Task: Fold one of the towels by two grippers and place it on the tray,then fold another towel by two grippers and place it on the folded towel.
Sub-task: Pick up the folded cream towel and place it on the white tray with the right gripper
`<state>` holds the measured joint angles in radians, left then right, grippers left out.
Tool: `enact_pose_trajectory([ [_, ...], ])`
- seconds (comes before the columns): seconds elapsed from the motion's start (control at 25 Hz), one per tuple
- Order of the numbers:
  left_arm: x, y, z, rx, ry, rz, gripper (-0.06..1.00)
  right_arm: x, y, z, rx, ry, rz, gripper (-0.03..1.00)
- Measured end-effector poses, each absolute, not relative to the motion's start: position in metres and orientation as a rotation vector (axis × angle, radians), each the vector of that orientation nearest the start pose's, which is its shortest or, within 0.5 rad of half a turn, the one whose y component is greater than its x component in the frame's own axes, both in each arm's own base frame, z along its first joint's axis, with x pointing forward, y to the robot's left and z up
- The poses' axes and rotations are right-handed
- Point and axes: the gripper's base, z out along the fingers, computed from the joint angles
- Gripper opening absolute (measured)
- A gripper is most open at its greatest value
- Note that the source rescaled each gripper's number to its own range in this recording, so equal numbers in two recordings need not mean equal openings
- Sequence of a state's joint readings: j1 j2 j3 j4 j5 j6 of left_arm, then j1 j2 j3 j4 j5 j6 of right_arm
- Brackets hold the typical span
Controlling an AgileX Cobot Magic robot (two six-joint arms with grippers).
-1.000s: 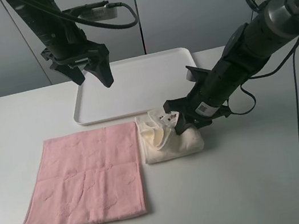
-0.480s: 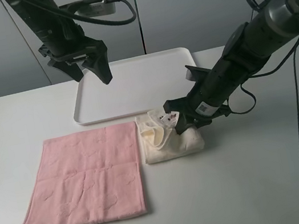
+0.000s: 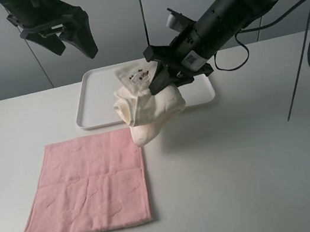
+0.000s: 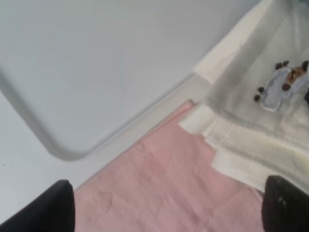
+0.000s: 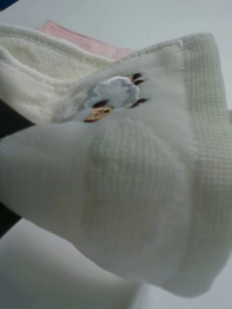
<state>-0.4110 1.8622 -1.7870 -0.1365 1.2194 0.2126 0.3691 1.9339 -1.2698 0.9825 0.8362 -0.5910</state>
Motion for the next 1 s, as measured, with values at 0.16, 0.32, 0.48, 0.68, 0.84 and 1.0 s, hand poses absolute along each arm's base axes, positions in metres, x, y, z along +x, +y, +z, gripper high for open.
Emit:
enact_pose_trajectory([
  [0.16, 0.359, -0.169, 0.332, 0.819, 2.637, -0.236, 0.99, 0.359, 0.201, 0.217, -0.483, 2.592, 1.102, 0.16],
  [0.32, 0.354, -0.166, 0.342, 0.814, 2.613, -0.235, 0.99, 0.378, 0.211, 0.21, -0.473, 2.595, 1.149, 0.16],
  [0.48, 0.351, -0.165, 0.347, 0.812, 2.598, -0.233, 0.99, 0.403, 0.221, 0.193, -0.464, 2.598, 1.163, 0.16],
  [0.68, 0.351, -0.165, 0.348, 0.811, 2.597, -0.233, 0.99, 0.43, 0.231, 0.187, -0.47, 2.546, 1.161, 0.16],
  [0.84, 0.351, -0.165, 0.348, 0.811, 2.597, -0.233, 0.99, 0.448, 0.234, 0.182, -0.441, 2.502, 1.096, 0.16],
  [1.0, 0.351, -0.165, 0.348, 0.809, 2.598, -0.233, 0.99, 0.46, 0.227, 0.164, -0.427, 2.513, 0.904, 0.16],
])
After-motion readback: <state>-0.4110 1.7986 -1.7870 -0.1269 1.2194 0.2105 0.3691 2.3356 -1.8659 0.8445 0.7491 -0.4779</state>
